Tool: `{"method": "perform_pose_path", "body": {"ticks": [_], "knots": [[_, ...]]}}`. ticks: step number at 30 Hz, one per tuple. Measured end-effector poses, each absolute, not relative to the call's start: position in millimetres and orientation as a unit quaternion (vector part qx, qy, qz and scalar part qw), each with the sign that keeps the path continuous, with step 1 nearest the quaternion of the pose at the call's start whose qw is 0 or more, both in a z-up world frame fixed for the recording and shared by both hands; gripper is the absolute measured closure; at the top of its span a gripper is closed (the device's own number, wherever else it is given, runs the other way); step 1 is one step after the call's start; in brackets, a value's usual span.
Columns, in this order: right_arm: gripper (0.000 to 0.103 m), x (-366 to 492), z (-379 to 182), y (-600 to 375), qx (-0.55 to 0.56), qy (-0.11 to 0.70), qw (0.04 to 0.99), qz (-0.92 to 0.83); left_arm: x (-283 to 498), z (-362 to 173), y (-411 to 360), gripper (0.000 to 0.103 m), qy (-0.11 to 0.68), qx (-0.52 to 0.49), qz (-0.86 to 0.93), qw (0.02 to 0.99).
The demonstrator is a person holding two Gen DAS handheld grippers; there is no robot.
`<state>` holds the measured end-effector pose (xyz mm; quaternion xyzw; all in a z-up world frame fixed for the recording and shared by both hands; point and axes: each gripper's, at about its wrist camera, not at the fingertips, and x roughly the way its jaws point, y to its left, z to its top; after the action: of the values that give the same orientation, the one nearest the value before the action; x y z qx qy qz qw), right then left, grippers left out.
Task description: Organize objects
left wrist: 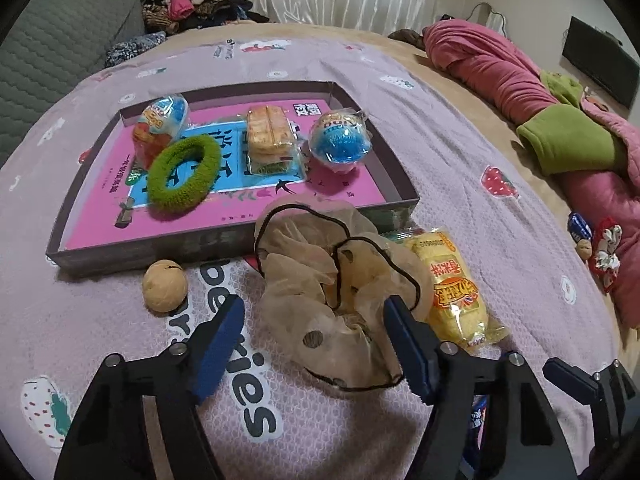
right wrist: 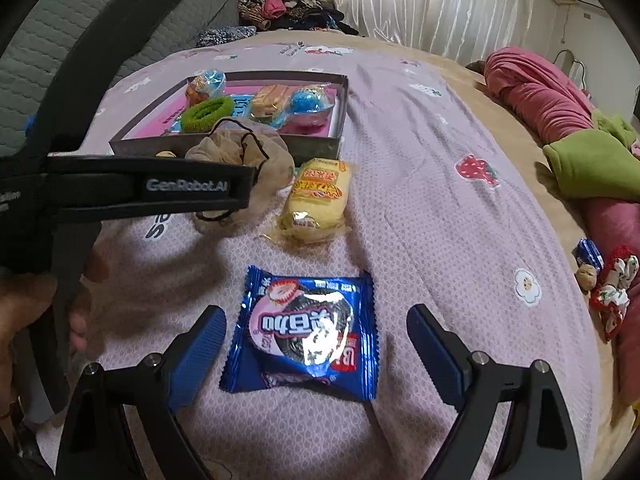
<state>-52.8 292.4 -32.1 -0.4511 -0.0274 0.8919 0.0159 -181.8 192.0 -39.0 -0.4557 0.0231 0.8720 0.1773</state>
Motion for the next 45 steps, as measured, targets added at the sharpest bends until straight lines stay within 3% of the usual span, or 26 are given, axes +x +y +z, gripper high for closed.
{"method": "perform_pose_path", "body": {"ticks": [6, 9, 14, 15, 18, 45], "knots": [[0.026, -63.7, -43.0, 289.8, -0.466, -0.031, 0.010, 0.884, -185.2, -46.3, 197.0, 0.044, 0.020, -0.465, 0.864, 0.191], [0.027, -66.7, -46.1, 289.0, -0.468, -0.030, 0.009, 0.883, -186.6, -50.7, 199.3, 0.050, 0.018, -0.470, 0.860, 0.196], [0.030, -66.5, -47.9, 291.8, -0.467, -0.019, 0.003, 0.884, -189.1, -54.3, 200.5, 0.071, 0.004, -0.470, 0.858, 0.206], [0.033, -66.3, -47.8, 292.4, -0.466, -0.015, 0.000, 0.885, -189.2, -54.6, 200.2, 0.081, -0.001, -0.471, 0.857, 0.209], [0.038, -64.3, -46.0, 291.7, -0.464, -0.017, -0.008, 0.886, -190.1, -54.9, 199.2, 0.090, -0.011, -0.472, 0.855, 0.215], [0.040, -40.6, -17.0, 285.4, -0.450, -0.002, -0.025, 0.893, -157.0, -22.9, 162.8, 0.091, 0.005, -0.453, 0.872, 0.187]]}}
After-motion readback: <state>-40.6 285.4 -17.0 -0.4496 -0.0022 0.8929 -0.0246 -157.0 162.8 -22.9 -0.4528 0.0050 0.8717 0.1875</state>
